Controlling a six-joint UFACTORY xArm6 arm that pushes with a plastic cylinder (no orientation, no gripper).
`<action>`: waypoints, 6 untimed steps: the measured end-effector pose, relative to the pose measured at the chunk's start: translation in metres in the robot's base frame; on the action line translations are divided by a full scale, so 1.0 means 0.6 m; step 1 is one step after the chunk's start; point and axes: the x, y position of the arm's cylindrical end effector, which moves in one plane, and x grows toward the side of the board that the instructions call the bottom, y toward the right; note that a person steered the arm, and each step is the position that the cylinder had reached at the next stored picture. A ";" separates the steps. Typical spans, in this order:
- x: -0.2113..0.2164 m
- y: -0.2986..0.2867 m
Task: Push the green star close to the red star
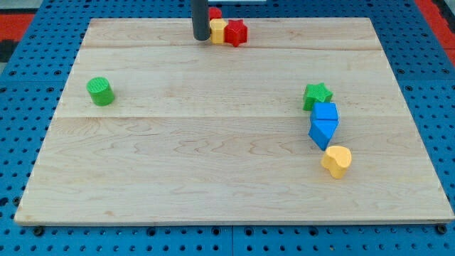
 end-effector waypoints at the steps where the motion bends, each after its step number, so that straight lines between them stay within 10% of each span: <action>1: 0.121 0.028; 6: 0.122 0.236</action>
